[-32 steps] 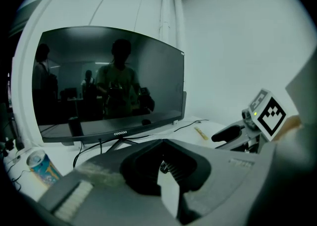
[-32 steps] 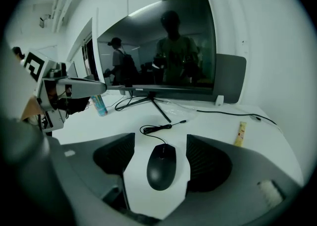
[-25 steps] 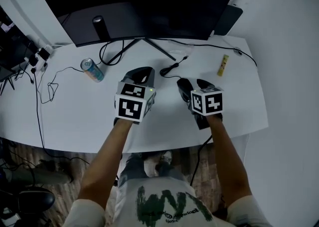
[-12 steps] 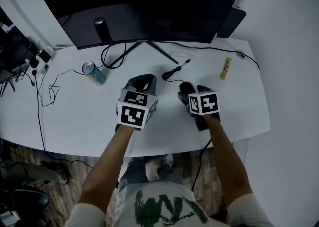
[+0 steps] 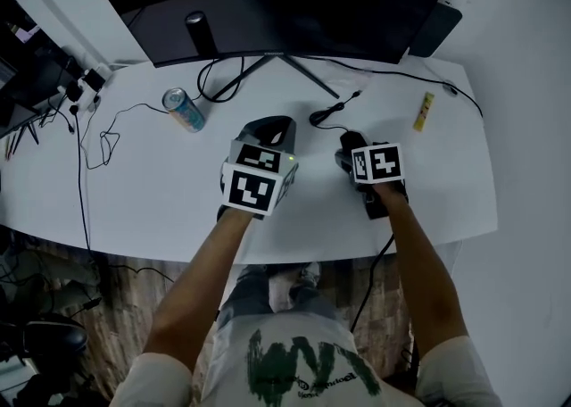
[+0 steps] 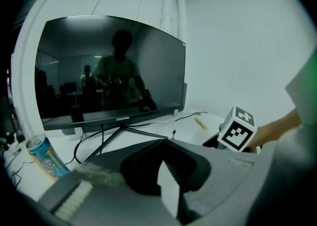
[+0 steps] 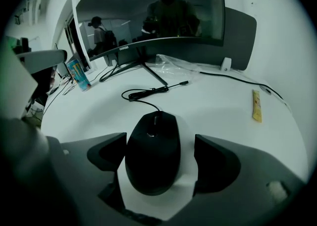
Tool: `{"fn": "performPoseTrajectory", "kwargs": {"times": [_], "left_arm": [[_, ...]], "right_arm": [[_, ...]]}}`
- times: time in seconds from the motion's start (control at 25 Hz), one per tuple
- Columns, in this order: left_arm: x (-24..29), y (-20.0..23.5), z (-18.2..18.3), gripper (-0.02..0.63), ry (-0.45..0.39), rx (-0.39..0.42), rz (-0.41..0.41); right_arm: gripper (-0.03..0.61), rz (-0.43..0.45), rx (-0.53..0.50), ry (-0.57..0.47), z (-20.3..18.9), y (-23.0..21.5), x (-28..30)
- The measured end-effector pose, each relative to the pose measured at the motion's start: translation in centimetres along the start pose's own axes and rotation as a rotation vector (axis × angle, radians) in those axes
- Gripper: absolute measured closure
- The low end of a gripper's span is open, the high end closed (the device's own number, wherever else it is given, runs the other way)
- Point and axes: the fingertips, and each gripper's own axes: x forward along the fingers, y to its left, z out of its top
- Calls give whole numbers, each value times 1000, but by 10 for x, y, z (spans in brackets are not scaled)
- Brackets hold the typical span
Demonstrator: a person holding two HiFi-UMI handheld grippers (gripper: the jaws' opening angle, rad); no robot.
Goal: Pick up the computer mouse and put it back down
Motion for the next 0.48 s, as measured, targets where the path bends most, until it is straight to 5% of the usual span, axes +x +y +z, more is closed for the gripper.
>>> {"fn": "performPoseTrajectory", "kwargs": {"times": [0.32, 0.48], "left_arm": [[-13, 13, -5, 611, -2, -5, 37], [-15, 14, -8, 611, -3, -3, 41]], "right_arm": [[168, -31, -6, 34, -1, 4, 3], [251, -19, -28, 52, 0, 10, 2]]}}
